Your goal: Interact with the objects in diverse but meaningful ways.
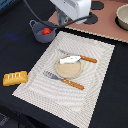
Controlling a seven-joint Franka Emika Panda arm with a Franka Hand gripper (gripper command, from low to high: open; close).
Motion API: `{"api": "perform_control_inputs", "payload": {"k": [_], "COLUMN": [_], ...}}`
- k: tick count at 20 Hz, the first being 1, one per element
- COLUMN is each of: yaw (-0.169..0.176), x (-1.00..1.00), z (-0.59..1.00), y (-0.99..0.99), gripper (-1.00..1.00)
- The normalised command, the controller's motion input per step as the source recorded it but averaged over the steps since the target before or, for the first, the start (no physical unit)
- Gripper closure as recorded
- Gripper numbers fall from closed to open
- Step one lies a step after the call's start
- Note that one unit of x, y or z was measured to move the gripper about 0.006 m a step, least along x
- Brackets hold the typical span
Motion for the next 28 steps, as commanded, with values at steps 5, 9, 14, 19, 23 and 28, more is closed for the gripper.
{"api": "perform_control_inputs", "payload": {"k": [5,9,14,19,23,28], "yaw": [0.012,0.017,0.009,0.000,0.000,-0.001], "x": [-0.95,-0.92,-0.74,-0.51,-0.48,-0.36], "z": [-0.28,-0.46,-0.54,-0.50,-0.40,-0.10], "y": [0.41,0.29,0.06,-0.13,-0.17,-0.12], "gripper": [1.00,1.00,1.00,1.00,1.00,1.00]}}
